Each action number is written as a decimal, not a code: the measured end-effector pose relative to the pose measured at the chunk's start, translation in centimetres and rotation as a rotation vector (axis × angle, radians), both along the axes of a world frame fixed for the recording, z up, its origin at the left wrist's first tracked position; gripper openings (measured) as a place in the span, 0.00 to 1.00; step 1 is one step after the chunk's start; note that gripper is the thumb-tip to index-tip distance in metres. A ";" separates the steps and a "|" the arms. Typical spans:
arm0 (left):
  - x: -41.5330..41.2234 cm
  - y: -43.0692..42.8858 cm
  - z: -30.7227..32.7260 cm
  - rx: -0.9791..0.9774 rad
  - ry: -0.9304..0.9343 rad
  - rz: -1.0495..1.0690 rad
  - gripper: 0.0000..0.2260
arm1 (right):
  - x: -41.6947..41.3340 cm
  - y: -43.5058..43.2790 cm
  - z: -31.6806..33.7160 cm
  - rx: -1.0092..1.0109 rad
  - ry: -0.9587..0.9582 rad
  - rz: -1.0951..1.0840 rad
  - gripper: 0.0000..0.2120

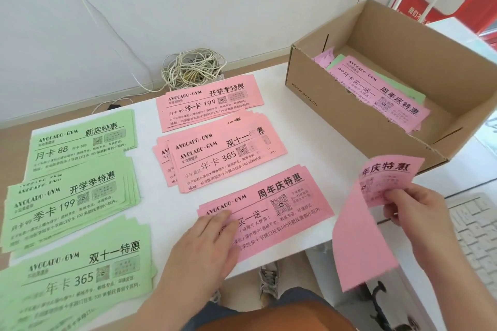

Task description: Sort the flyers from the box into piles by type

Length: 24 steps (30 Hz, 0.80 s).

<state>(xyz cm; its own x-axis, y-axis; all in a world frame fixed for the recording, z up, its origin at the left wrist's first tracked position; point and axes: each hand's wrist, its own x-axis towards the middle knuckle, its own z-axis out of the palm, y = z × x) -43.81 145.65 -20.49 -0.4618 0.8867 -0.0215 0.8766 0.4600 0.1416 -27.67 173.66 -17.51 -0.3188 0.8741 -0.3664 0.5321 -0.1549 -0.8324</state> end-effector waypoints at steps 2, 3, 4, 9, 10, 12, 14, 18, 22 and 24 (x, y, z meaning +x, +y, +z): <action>0.4 -0.4 0.1 -0.041 0.009 -0.041 0.27 | 0.0 -0.1 0.3 0.002 -0.021 0.019 0.13; 0.8 -0.6 0.1 -0.054 0.020 -0.060 0.29 | 0.1 -0.2 0.3 0.008 -0.031 0.032 0.13; 1.1 -0.7 0.3 -0.075 0.006 -0.065 0.29 | 0.1 -0.2 0.4 0.012 -0.039 0.039 0.12; 1.1 -1.7 1.0 0.057 -0.101 -0.091 0.13 | 0.1 -0.2 0.4 0.004 -0.049 0.041 0.11; 0.8 -1.8 1.2 0.091 -0.129 -0.075 0.10 | 0.2 -0.2 0.4 -0.012 -0.034 0.030 0.11; 0.5 -1.8 1.8 0.172 -0.251 0.133 0.06 | 0.2 -0.3 0.5 -0.080 0.018 0.004 0.11; 0.5 -1.6 2.1 0.318 -0.482 0.495 0.09 | 0.3 -0.5 0.8 -0.190 0.106 0.005 0.10; 1.1 -1.5 2.1 0.486 -0.713 0.786 0.10 | 0.3 -0.9 0.8 -0.303 0.233 0.006 0.10; 1.6 -2.6 2.4 0.595 -0.683 0.879 0.11 | 0.6 -1.1 0.8 0.028 0.023 0.040 0.09; 1.5 -3.5 3.2 0.644 -0.479 0.877 0.10 | 0.8 -1.2 0.7 0.135 -0.125 0.158 0.10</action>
<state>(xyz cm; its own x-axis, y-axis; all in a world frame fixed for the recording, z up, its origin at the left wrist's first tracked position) -42.31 142.15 -17.26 -0.9828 0.1831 -0.0232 0.0931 0.6006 0.7941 -26.85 172.43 -16.82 -0.4153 0.8606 -0.2949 0.6411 0.0469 -0.7661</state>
